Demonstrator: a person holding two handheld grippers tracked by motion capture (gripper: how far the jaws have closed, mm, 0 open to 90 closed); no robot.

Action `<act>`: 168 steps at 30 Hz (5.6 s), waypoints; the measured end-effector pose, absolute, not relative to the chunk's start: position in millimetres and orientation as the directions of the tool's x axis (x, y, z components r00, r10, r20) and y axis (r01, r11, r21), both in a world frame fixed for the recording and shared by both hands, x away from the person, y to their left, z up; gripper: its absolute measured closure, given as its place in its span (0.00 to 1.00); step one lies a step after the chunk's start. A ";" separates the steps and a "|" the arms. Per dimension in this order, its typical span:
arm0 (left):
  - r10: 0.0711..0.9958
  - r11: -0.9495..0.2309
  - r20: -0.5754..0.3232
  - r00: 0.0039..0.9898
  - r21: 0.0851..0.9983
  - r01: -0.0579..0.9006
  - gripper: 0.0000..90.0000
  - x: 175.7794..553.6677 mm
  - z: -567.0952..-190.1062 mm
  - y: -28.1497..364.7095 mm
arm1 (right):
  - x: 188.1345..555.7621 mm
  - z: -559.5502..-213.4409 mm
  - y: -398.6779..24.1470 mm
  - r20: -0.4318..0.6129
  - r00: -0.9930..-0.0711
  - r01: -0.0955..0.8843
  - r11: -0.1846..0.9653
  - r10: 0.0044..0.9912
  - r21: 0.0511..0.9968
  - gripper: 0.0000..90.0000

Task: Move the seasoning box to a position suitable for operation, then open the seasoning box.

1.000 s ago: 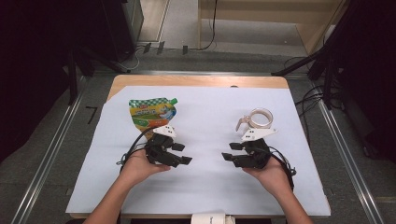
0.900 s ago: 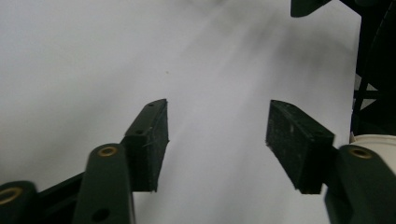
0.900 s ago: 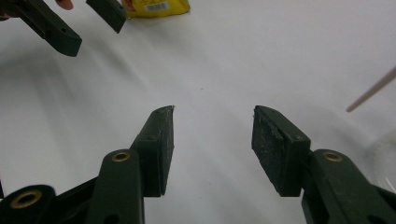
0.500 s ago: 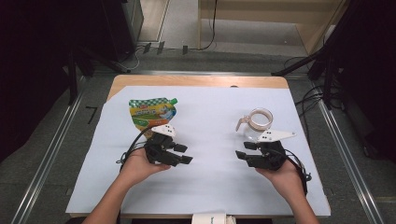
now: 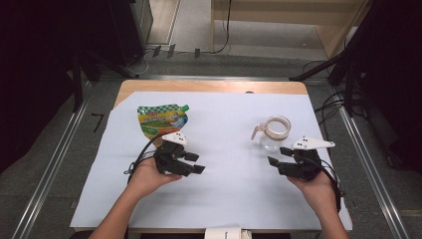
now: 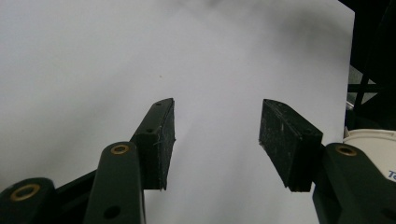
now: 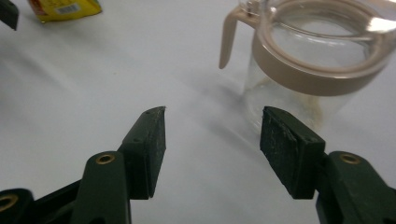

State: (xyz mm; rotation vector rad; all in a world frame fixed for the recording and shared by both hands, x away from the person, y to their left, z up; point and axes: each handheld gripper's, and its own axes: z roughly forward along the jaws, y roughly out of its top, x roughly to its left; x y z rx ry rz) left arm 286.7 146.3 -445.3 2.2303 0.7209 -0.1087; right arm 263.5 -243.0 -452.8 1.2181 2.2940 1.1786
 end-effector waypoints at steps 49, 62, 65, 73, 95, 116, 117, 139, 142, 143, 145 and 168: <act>0.448 -0.539 -0.313 0.838 0.653 0.532 0.47 288.8 -448.6 141.4 | 340.3 -494.9 -231.5 0.083 -0.420 0.534 0.172 0.904 0.828 0.13; 0.446 -0.543 -0.307 0.841 0.654 0.527 0.45 288.6 -449.2 141.4 | 320.6 -474.7 -200.7 0.102 -0.525 0.490 0.203 0.845 0.848 0.13; 0.449 -0.535 -0.315 0.836 0.655 0.534 0.44 289.8 -449.2 142.8 | 315.3 -472.1 -193.0 0.103 -0.554 0.479 0.215 0.826 0.851 0.13; 0.454 -0.512 -0.344 0.822 0.654 0.557 0.47 293.3 -449.0 146.6 | 303.9 -469.7 -174.0 0.122 -0.606 0.479 0.237 0.786 0.845 0.13; 0.450 -0.505 -0.331 0.829 0.672 0.542 0.65 294.6 -446.8 153.9 | 275.3 -480.2 -117.6 0.106 -0.747 0.422 0.345 0.656 0.838 0.13; 0.422 -0.523 -0.292 0.858 0.695 0.493 0.84 291.9 -447.0 148.7 | 254.3 -474.8 -136.7 0.150 -0.755 0.481 0.384 0.638 0.788 0.12; 0.422 -0.523 -0.293 0.858 0.694 0.495 0.86 292.9 -447.9 147.8 | 247.9 -469.3 -144.6 0.152 -0.766 0.468 0.380 0.625 0.798 0.21; 0.434 -0.549 -0.295 0.851 0.662 0.509 0.99 302.2 -457.6 129.8 | 243.6 -461.8 -167.2 0.196 -0.757 0.513 0.383 0.623 0.768 0.98; 0.440 -0.553 -0.293 0.849 0.656 0.514 1.00 301.0 -458.2 127.9 | 244.9 -462.8 -166.7 0.200 -0.752 0.522 0.382 0.628 0.763 0.99; 0.442 -0.554 -0.293 0.848 0.654 0.515 1.00 300.8 -458.0 127.9 | 245.1 -463.4 -166.3 0.200 -0.752 0.522 0.383 0.628 0.762 1.00; 0.441 -0.551 -0.302 0.845 0.652 0.521 1.00 300.7 -458.2 127.8 | 245.2 -463.7 -166.1 0.198 -0.752 0.523 0.387 0.629 0.759 1.00; 0.373 -0.590 -0.343 0.862 0.629 0.505 1.00 284.2 -459.3 111.5 | 258.0 -471.6 -161.1 0.175 -0.728 0.532 0.386 0.663 0.754 1.00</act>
